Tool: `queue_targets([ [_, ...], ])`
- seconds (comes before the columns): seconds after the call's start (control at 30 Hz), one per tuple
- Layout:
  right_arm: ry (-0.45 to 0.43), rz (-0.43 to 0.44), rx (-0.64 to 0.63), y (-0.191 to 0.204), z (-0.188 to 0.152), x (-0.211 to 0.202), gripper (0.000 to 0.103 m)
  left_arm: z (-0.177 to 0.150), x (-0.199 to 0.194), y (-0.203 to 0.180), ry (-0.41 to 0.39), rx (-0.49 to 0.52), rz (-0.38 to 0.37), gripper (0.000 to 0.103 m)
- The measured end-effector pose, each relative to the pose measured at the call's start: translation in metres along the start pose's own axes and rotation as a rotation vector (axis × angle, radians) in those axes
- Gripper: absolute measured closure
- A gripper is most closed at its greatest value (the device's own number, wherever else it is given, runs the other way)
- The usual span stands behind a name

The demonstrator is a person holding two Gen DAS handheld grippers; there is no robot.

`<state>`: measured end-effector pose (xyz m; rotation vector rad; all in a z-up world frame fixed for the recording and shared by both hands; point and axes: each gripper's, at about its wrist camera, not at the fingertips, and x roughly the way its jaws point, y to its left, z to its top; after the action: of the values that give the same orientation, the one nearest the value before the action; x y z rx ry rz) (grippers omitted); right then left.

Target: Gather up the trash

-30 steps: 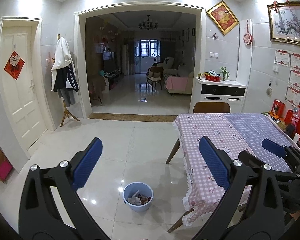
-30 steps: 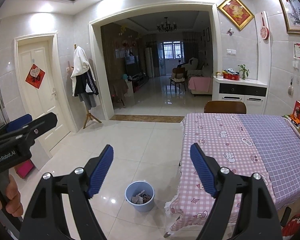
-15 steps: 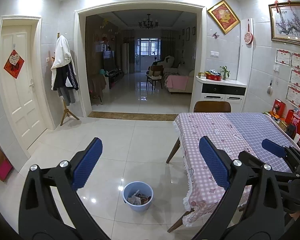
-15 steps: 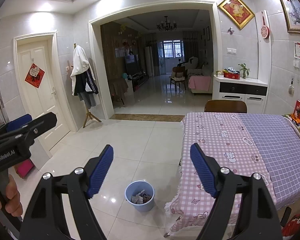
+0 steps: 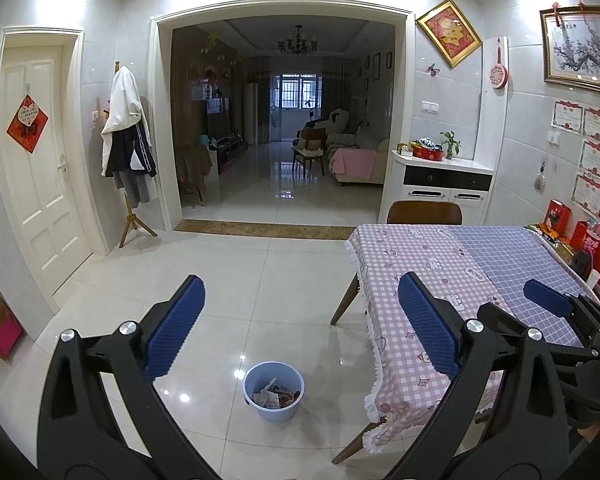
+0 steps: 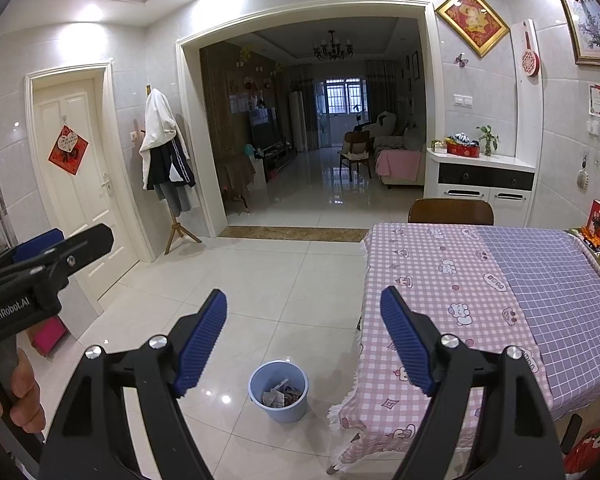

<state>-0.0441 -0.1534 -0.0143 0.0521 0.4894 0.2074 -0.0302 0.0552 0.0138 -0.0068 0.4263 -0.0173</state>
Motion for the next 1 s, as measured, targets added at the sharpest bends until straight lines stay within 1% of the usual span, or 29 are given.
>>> queue_targets([
  [0.4, 0.010, 0.003, 0.004, -0.006, -0.003, 0.010, 0.025, -0.006, 0.003, -0.005, 0.007, 0.002, 0.020, 0.008],
  [1.0, 0.019, 0.007, 0.002, -0.005, -0.004, 0.017, 0.025, -0.004, 0.004, -0.006, 0.011, 0.000, 0.018, 0.008],
])
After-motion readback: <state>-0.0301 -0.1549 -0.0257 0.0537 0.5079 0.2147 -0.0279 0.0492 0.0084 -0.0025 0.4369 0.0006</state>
